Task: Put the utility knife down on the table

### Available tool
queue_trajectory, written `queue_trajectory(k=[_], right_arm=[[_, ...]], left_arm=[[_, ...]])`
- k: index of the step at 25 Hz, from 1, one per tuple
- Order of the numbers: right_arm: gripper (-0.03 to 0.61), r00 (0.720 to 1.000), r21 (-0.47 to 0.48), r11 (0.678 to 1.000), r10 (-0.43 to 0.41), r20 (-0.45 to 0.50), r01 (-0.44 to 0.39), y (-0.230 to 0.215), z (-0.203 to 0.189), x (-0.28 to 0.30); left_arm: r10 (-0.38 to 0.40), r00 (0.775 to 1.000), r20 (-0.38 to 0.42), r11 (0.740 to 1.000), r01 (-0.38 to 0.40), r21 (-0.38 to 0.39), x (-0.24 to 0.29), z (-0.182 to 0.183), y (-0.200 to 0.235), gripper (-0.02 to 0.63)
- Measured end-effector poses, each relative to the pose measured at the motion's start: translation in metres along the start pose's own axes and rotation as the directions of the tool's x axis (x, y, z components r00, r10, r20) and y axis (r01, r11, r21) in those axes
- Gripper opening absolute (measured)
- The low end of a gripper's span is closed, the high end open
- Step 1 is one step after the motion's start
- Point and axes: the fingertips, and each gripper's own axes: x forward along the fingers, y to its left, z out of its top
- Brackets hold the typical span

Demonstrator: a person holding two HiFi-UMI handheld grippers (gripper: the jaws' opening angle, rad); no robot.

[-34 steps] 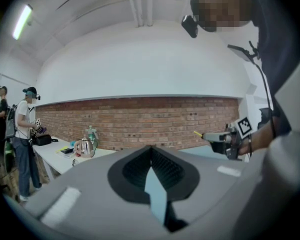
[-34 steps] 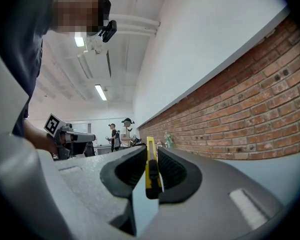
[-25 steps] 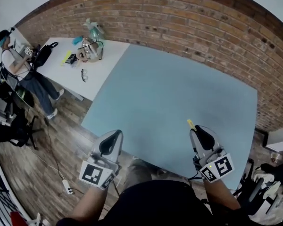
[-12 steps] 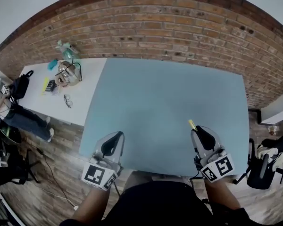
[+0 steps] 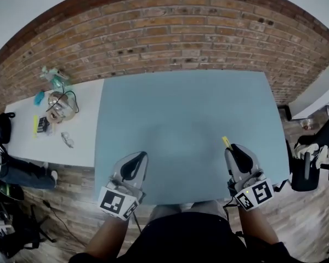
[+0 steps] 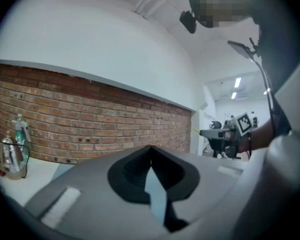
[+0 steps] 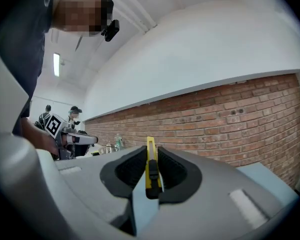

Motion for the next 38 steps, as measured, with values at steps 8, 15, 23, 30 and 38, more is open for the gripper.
queue_trajectory(k=[8, 15, 23, 30, 38], right_arm=[[0.071, 0.996, -0.046, 0.995, -0.089, -0.028, 0.088, 0.001, 0.012, -0.019], [0.071, 0.997, -0.049, 0.996, -0.074, -0.030, 0.072, -0.017, 0.014, -0.015], [0.071, 0.999, -0.047, 0.999, 0.008, -0.038, -0.010, -0.029, 0.005, 0.011], [0.071, 0.998, -0.018, 0.999, 0.033, -0.062, -0.034, -0.039, -0.014, 0.024], [0.071, 0.996, 0.012, 0.999, 0.042, -0.079, -0.041, -0.046, -0.031, 0.033]], left_arm=[[-0.134, 0.991, 0.002, 0.990, 0.134, -0.043, 0.035, -0.007, -0.011, -0.015], [-0.128, 0.992, 0.016, 0.992, 0.128, -0.011, 0.054, 0.006, -0.019, -0.015], [-0.055, 0.998, -0.007, 0.998, 0.055, -0.003, 0.061, 0.003, -0.013, -0.015], [-0.017, 0.999, -0.047, 1.000, 0.017, -0.003, 0.066, -0.016, -0.007, -0.015], [-0.003, 0.997, -0.078, 1.000, 0.003, -0.003, 0.072, -0.026, -0.008, -0.015]])
